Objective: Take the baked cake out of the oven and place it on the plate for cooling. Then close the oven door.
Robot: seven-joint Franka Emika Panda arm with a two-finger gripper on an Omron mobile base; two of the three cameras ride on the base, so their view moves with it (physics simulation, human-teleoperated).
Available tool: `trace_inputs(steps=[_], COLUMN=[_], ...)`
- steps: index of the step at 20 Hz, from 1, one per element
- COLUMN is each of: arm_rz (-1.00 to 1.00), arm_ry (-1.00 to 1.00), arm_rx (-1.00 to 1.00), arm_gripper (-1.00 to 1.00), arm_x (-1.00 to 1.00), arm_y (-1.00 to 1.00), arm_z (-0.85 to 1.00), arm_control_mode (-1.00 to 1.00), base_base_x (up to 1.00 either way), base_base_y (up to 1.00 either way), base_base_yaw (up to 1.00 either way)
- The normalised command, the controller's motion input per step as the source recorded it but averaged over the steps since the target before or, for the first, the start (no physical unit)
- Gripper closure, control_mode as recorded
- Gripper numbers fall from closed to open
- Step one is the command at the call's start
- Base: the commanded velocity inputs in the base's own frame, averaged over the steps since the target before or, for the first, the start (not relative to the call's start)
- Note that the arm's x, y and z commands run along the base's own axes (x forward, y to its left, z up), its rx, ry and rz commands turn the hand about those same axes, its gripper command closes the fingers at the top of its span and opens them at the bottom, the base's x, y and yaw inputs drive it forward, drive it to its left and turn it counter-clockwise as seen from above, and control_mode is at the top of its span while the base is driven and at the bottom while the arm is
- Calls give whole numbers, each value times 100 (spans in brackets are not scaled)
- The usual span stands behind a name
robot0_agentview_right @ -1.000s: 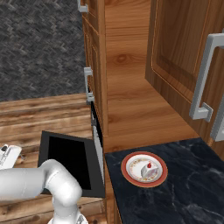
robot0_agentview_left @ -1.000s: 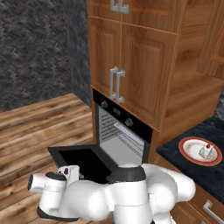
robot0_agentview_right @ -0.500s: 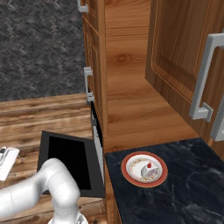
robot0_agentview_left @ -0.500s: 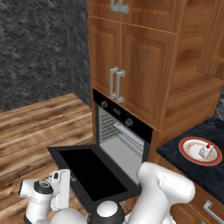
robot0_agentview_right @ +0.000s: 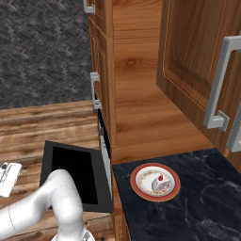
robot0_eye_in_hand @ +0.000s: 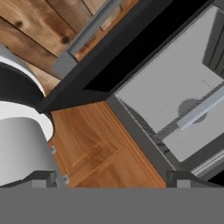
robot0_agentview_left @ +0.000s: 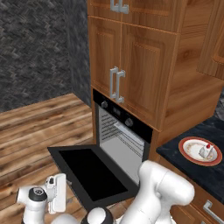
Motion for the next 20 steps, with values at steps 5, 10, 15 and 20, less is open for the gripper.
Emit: trace_inputs(steps=[5,10,15,20], arm_rz=[0,0,0,0], arm_ry=[0,0,0,0], arm_rx=[-1,0,-3,-8], arm_gripper=[-100,-100,-100,-100], arm_x=[18,24,26,15], arm_y=[0,2,11,18], arm_z=[-34,-33,-38,-51], arm_control_mode=[-100,-100,-100,-100], base_base_x=[0,0,0,0], base_base_y=[0,0,0,0], base_base_yaw=[0,0,0,0])
